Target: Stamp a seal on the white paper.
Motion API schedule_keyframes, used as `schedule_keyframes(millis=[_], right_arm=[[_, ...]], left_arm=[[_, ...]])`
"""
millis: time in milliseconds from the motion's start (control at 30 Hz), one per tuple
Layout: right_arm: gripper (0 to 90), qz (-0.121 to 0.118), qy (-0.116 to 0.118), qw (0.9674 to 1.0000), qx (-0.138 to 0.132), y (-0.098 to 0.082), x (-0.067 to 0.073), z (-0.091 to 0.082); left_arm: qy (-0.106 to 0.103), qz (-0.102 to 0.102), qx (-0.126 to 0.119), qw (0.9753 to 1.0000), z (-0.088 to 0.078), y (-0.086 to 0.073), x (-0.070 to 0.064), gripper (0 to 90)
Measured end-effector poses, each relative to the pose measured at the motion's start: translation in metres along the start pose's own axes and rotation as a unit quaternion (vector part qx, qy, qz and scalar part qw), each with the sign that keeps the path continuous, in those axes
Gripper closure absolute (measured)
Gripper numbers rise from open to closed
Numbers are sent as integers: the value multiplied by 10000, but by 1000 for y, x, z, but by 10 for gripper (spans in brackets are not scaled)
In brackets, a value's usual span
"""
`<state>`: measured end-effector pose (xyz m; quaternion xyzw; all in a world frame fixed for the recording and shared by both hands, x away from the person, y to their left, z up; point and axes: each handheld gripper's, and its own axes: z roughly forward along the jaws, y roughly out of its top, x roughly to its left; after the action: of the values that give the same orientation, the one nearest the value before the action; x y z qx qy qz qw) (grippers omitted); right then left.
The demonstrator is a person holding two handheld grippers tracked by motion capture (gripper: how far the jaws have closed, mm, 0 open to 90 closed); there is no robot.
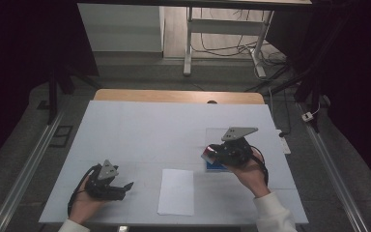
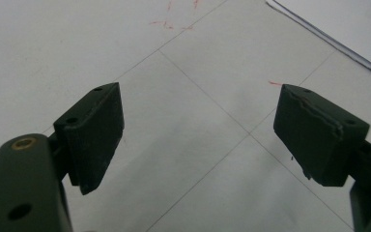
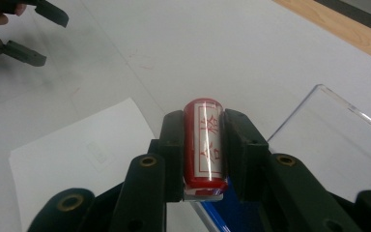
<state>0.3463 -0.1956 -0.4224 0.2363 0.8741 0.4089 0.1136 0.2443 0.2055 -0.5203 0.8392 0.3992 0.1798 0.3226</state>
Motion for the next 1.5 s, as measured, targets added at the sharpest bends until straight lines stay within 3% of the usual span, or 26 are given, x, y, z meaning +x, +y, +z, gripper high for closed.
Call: schedule_keyframes(millis=[700, 1500], right_arm=[[700, -263, 383, 9989, 109, 3, 23, 14], [700, -658, 810, 9942, 275, 8, 52, 30]], left_arm=[[-6, 22, -3, 10000, 0, 0, 0, 190], [-7, 12, -21, 10000, 0, 0, 0, 190]])
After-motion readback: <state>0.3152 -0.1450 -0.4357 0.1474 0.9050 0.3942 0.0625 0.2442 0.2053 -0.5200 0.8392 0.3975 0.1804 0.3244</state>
